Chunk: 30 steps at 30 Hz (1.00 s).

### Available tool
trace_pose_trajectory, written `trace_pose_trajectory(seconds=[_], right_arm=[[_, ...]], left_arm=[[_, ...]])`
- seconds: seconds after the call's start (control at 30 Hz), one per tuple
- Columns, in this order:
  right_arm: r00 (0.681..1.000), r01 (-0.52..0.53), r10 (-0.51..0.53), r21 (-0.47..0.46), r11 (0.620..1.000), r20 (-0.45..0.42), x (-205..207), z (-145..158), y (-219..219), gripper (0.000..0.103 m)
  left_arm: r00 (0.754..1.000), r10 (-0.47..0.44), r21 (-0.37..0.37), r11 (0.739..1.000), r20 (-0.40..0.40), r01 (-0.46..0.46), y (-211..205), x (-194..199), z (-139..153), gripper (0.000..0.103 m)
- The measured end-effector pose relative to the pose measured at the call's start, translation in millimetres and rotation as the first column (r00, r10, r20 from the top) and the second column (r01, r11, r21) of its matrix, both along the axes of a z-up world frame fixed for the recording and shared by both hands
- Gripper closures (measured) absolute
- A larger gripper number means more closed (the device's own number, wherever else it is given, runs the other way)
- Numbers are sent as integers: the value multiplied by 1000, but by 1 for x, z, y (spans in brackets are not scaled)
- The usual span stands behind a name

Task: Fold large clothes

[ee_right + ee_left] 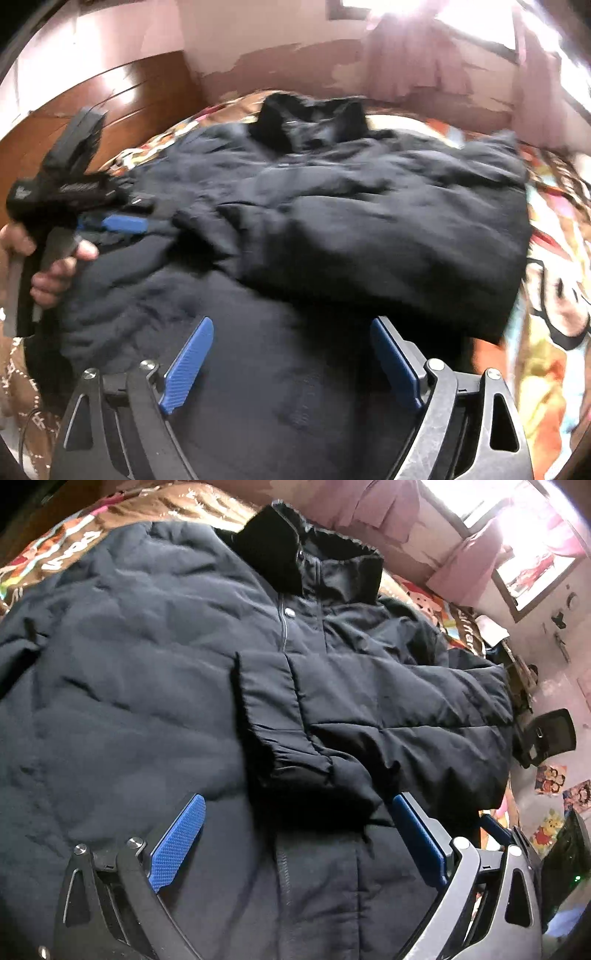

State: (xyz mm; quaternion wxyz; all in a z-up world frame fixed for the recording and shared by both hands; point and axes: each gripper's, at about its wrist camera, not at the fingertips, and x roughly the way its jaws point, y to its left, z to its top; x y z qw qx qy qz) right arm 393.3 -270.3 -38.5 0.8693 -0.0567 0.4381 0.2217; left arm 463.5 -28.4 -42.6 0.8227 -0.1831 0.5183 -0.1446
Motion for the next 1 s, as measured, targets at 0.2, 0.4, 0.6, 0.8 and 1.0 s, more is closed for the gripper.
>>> trace_pose_trajectory(seconds=[0.2, 0.4, 0.6, 0.8, 1.0], right_arm=[[991, 132, -132, 3, 991, -21, -2, -2, -45, 17], [989, 149, -149, -41, 988, -3, -5, -1, -54, 17], [974, 213, -211, -13, 977, 76, -4, 12, -56, 17], [953, 256, -255, 15, 967, 162, 16, 37, -43, 17], [955, 231, -237, 56, 971, 177, 57, 46, -6, 17]], left_arm=[[976, 190, -47, 979, -102, -196, 15, 23, -21, 75], [980, 195, 97, 975, 31, -197, 12, 22, -4, 100], [958, 151, 215, 955, 244, -205, 10, -2, 40, 101], [917, 163, 256, 929, 365, -267, 40, -24, 70, 101], [899, 234, 208, 922, 370, -326, 90, -39, 67, 101]])
